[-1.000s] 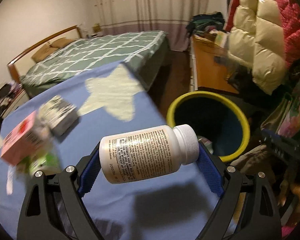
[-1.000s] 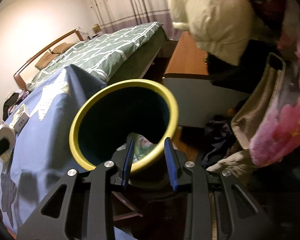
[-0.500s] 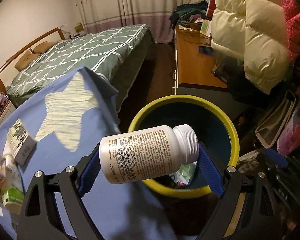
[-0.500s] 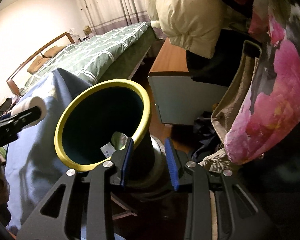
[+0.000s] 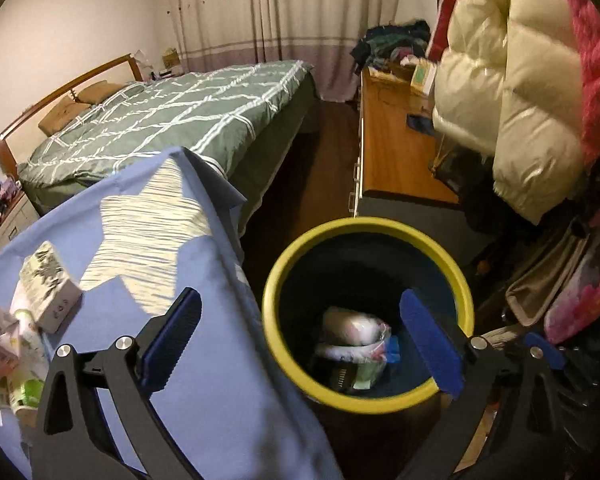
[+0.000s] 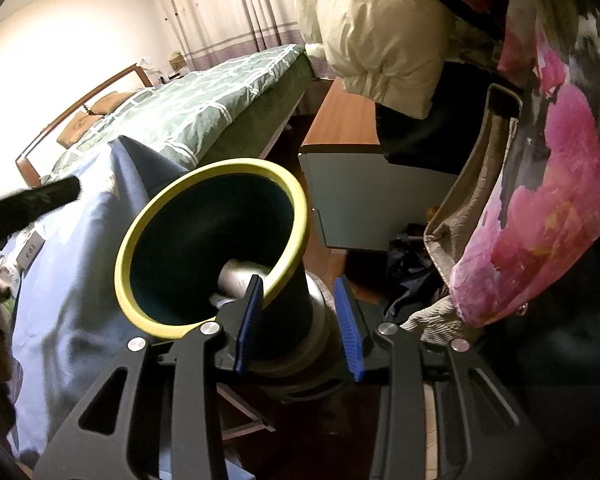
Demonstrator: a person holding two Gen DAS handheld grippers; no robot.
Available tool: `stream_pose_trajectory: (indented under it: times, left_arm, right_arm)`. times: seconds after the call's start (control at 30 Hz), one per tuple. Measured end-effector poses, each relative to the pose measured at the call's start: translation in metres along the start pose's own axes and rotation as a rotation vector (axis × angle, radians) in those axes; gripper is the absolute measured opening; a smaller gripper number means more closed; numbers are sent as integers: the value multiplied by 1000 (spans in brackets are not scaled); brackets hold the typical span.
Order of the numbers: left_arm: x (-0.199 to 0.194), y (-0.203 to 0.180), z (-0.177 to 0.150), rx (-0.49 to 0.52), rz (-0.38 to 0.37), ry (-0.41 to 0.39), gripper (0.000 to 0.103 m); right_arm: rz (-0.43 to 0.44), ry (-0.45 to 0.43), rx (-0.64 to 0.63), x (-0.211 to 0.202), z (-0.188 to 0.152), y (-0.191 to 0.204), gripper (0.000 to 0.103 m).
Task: Collect trash
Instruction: 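Move the right gripper back from the bin to the table items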
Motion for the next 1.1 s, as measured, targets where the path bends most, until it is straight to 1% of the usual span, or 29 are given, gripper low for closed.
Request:
stream_pose_trajectory:
  times: [0.13, 0.27, 0.37, 0.47, 0.53, 0.67, 0.7, 0.77, 0.8, 0.83, 0.87, 0.93, 0.97, 1.03, 1.1]
  left_arm:
    - [-46, 24, -7, -33, 3, -59, 98]
    - [-94, 63, -23, -79, 43, -114, 98]
    - [-137, 103, -43, -111, 111, -153, 98]
    - [-168, 138, -62, -142, 176, -177, 98]
    - [-193, 169, -81, -177, 233, -192, 98]
    - [-235, 224, -116, -256, 334, -218, 98]
    - [-249, 243, -130, -287, 368, -226, 98]
    - [-265, 268, -149, -332, 405, -232, 98]
    - [-273, 280, -158, -353, 421, -235, 98]
    - [-278, 289, -164, -369, 433, -237, 98]
    - [-283, 296, -170, -386, 447, -240, 98]
    - [-295, 315, -185, -418, 465, -249, 98]
    - [-300, 323, -192, -429, 471, -252, 98]
    - [-305, 330, -200, -439, 483, -257, 98]
    - [-312, 336, -207, -444, 493, -262, 98]
  right_arm:
    - [7, -2, -14, -4, -1, 9, 36]
    - [20, -5, -35, -8, -1, 24, 37]
    - [31, -10, -59, -14, -3, 39, 41]
    - [46, -14, -89, -19, -4, 59, 42]
    - [60, -16, -111, -23, -5, 74, 42]
    - [103, -19, -177, -32, -6, 118, 42]
    - [121, -18, -198, -35, -7, 132, 42]
    - [161, -18, -247, -43, -9, 165, 42]
    - [170, -20, -263, -45, -9, 176, 42]
    - [181, -23, -282, -48, -10, 188, 42]
    - [210, -28, -317, -55, -12, 212, 42]
    - [246, -28, -348, -63, -17, 237, 42]
    - [279, -30, -378, -70, -20, 261, 42]
    - [302, -37, -409, -79, -23, 286, 42]
    - [339, -50, -449, -90, -28, 318, 42]
Point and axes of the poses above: each gripper's, at about its wrist camera, not at the fingertips, and x roughly the way its jaws point, y to its left, z to its top, the point moved 8 cm from there along x, roughly the way its jaws point, and after that the axes turned 11 degrees about -z, right-handed, at the moved point
